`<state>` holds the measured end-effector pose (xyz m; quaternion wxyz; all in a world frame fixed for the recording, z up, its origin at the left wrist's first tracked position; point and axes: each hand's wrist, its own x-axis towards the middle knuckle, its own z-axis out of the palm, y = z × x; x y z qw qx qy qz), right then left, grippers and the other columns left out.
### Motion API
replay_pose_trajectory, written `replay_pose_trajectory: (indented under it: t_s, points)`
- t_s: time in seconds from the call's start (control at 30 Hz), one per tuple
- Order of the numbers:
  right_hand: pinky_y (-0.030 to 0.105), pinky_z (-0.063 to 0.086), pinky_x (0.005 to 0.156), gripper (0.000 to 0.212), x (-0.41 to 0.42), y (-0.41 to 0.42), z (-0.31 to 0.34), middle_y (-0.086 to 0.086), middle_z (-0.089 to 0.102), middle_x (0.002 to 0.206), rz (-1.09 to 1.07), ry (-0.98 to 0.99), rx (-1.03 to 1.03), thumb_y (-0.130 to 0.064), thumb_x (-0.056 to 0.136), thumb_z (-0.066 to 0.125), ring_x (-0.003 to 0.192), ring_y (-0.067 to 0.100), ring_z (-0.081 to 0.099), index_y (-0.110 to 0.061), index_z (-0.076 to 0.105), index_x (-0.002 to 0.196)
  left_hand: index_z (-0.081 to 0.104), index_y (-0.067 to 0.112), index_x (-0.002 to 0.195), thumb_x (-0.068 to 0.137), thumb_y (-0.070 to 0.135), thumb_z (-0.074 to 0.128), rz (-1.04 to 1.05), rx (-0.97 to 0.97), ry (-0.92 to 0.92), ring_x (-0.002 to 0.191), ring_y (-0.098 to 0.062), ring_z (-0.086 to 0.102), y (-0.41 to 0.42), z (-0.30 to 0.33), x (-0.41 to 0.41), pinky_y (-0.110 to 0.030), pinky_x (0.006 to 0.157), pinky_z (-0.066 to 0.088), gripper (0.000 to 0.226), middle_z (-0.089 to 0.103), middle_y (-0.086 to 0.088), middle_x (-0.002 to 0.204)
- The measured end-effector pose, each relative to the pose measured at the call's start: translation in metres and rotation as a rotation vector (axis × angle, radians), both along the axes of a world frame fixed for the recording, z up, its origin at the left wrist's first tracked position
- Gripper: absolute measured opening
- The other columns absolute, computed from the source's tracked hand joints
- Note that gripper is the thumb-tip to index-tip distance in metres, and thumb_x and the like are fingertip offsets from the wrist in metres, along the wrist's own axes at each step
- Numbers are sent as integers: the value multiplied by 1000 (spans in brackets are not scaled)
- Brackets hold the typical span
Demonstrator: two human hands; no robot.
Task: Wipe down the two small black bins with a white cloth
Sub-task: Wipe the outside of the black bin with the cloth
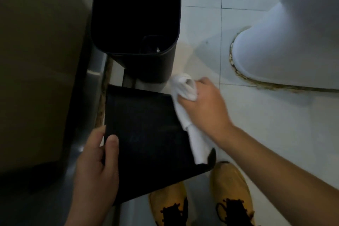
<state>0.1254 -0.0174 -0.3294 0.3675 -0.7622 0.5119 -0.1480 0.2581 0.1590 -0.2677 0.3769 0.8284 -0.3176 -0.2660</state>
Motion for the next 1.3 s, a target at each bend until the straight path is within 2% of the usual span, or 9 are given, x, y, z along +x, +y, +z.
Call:
replay_pose_trajectory:
  t_s: [0.2, 0.33, 0.47, 0.53, 0.63, 0.8, 1.1, 1.17, 1.3]
  points:
    - [27, 37, 63, 17, -17, -11, -5, 2, 48, 88, -133, 247, 37, -36, 91, 65, 86, 29, 58, -19, 64, 90, 54, 35, 97, 98, 16, 42, -4, -2, 2, 71, 2, 62, -2, 2, 1, -4, 53, 41, 22, 65, 22, 85]
    - [36, 42, 68, 23, 37, 24, 25, 2, 49, 83, 3, 10, -196, -38, 86, 66, 80, 31, 54, -15, 70, 92, 53, 33, 92, 97, 24, 45, 8, -1, -35, 67, 5, 60, -2, 0, 1, -5, 52, 40, 13, 65, 19, 83]
    - [35, 46, 81, 52, 69, 72, 50, 8, 53, 116, 229, -119, -312, -42, 80, 74, 98, 23, 44, -20, 62, 125, 56, 37, 99, 101, 19, 48, 56, 16, -15, 76, 10, 61, 3, -5, 2, -15, 70, 48, 19, 67, 23, 84]
    - [39, 47, 82, 54, 53, 74, 41, 10, 53, 120, 310, -160, -334, -36, 80, 74, 101, 25, 46, -18, 61, 129, 59, 28, 108, 100, 10, 48, 51, 1, -33, 83, 16, 60, 6, -7, 1, -8, 74, 46, 22, 66, 32, 87]
    - [39, 50, 80, 50, 5, 55, 9, 11, 56, 118, 200, -73, -328, -35, 81, 63, 99, 29, 50, -16, 63, 128, 57, 22, 101, 100, 9, 45, 22, 25, -39, 73, 15, 59, 0, -2, 0, -1, 57, 41, 19, 63, 35, 81]
    - [43, 50, 77, 44, -41, 35, -14, 6, 55, 114, -76, 97, -159, -39, 83, 54, 98, 26, 49, -17, 66, 118, 56, 36, 96, 100, 24, 41, 46, 53, 63, 71, -9, 65, -2, 5, -1, -24, 53, 51, 20, 67, 14, 85]
    - [41, 47, 74, 42, 1, 108, 15, 10, 52, 121, 492, -172, -527, -26, 81, 73, 91, 27, 49, -18, 67, 122, 59, 28, 95, 100, 15, 45, 12, 60, 5, 71, 1, 62, 7, -1, 4, -14, 57, 48, 20, 66, 16, 83]
    - [44, 48, 73, 43, -20, 94, -3, 9, 50, 121, 418, -155, -528, -25, 83, 72, 90, 31, 51, -17, 65, 125, 59, 26, 97, 100, 13, 45, -12, 63, -56, 73, 5, 60, 6, 0, 6, -8, 60, 43, 19, 63, 20, 86]
    - [47, 49, 75, 47, -97, 58, -40, 19, 57, 115, 211, 66, -440, -15, 76, 65, 93, 37, 52, -7, 66, 123, 57, 35, 97, 100, 21, 41, 2, 100, 50, 75, -3, 63, 0, 7, 5, -26, 61, 45, 21, 64, 16, 90]
